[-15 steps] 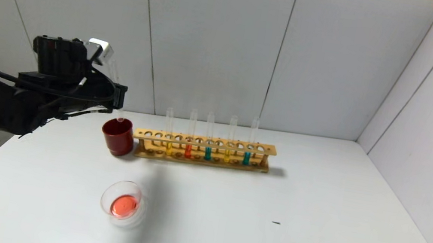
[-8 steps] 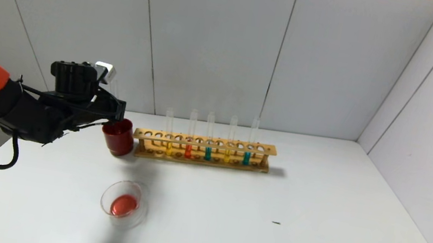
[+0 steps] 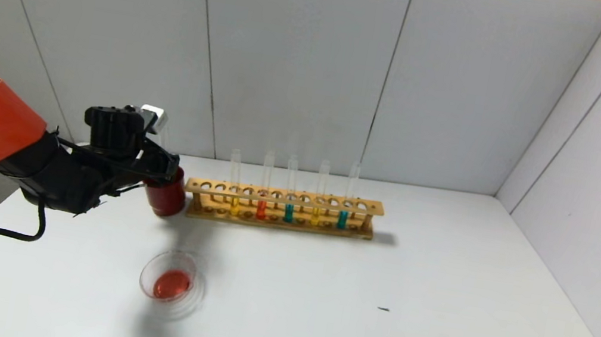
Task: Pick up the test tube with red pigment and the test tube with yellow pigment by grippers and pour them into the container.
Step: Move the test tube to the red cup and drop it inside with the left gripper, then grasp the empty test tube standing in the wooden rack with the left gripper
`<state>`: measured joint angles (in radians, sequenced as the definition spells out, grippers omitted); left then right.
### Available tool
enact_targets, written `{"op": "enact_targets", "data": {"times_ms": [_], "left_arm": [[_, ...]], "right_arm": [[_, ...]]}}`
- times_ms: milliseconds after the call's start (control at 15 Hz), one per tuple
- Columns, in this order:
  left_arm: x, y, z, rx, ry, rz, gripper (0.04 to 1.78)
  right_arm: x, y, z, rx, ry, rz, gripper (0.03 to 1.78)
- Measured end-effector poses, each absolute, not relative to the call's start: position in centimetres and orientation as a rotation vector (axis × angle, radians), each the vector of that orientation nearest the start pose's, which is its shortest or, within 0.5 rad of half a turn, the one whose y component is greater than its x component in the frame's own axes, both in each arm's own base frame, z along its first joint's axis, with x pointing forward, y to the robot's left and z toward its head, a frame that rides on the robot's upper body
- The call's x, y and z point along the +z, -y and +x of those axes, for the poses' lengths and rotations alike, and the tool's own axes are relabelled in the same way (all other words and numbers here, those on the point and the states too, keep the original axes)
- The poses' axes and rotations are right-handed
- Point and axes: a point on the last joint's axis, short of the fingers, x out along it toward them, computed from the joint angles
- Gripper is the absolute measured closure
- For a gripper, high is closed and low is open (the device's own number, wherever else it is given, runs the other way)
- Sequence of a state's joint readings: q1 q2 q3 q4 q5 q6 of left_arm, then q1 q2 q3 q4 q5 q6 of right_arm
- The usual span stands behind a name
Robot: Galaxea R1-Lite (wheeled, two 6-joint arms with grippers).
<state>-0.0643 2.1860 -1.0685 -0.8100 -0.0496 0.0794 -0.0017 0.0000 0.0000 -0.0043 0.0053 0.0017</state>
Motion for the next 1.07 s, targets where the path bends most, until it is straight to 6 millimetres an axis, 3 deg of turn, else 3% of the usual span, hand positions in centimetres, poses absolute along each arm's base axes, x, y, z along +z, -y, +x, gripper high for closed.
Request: {"op": "enact_targets", "data": {"times_ms": [333,467,800,1067], "left_arm": [[8.1,2.7,41.6,-0.123,-0.325,0.082,1.38],[7.9,2.7,41.7,-0.122,-0.327,0.083,1.16],[7.5,2.8,41.5,-0.122,-0.340,0.085,0.37],[7.9,2.7,41.0,-0.120,-0.318,0.085,0.08]], "right_arm": [[7.6,0.0,-2.3,0.004,0.004,0.001,0.06],[7.6,0.0,-2.3,0.004,0.004,0.002,0.06],[7.6,0.0,-2.3,0.004,0.004,0.001,0.06],[7.6,0.0,-2.3,0.004,0.004,0.001,0.06]]}}
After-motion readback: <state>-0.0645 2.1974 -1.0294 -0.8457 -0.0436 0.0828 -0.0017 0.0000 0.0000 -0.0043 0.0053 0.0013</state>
